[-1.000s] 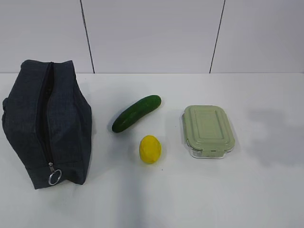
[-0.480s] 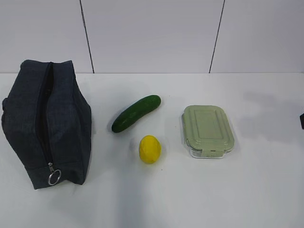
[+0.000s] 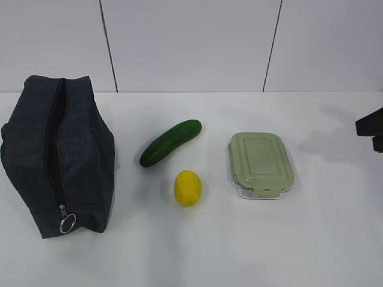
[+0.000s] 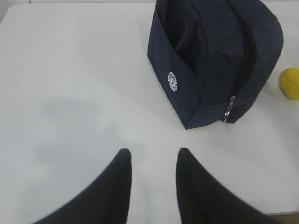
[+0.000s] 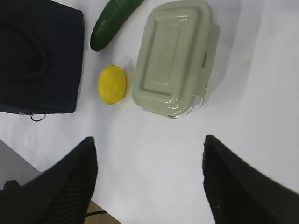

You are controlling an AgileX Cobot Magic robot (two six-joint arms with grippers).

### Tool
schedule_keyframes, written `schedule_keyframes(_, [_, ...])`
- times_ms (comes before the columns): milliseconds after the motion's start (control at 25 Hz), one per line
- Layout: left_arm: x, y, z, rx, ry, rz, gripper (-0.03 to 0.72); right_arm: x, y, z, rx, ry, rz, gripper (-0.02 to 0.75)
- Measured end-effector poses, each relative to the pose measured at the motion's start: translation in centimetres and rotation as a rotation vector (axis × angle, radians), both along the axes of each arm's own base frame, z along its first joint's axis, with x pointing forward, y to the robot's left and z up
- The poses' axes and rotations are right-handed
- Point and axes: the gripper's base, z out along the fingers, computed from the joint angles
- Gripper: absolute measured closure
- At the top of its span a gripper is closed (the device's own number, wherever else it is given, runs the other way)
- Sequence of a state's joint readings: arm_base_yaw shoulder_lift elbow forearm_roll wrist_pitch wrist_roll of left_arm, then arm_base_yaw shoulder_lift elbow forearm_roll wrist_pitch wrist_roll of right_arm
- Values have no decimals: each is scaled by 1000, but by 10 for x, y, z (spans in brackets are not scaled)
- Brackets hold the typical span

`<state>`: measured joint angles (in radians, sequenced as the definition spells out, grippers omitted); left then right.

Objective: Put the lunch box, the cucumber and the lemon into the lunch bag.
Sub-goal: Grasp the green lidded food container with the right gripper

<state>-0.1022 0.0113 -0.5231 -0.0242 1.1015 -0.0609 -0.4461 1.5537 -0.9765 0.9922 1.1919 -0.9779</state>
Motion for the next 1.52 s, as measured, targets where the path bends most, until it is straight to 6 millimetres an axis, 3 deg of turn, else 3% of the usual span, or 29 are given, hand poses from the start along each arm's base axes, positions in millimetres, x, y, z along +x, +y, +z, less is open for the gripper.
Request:
schedule_keyframes(320, [0,0,0,0,0,0,453,26,-10,-55,81,76,36,202])
schedule_keyframes(640, [0,0,0,0,0,0,453,53,-21,-81,107,55,49,203])
schedule_keyframes(920, [0,0,0,0,0,0,453,80,-28,-96,123,39,39,202])
schedule_keyframes(1120, [0,0,0,0,0,0,453,91,-10,-99,124,36,89,204])
schedule_keyframes(1520, [0,0,0,0,0,0,453,94,-5,-102,137,41,94,204])
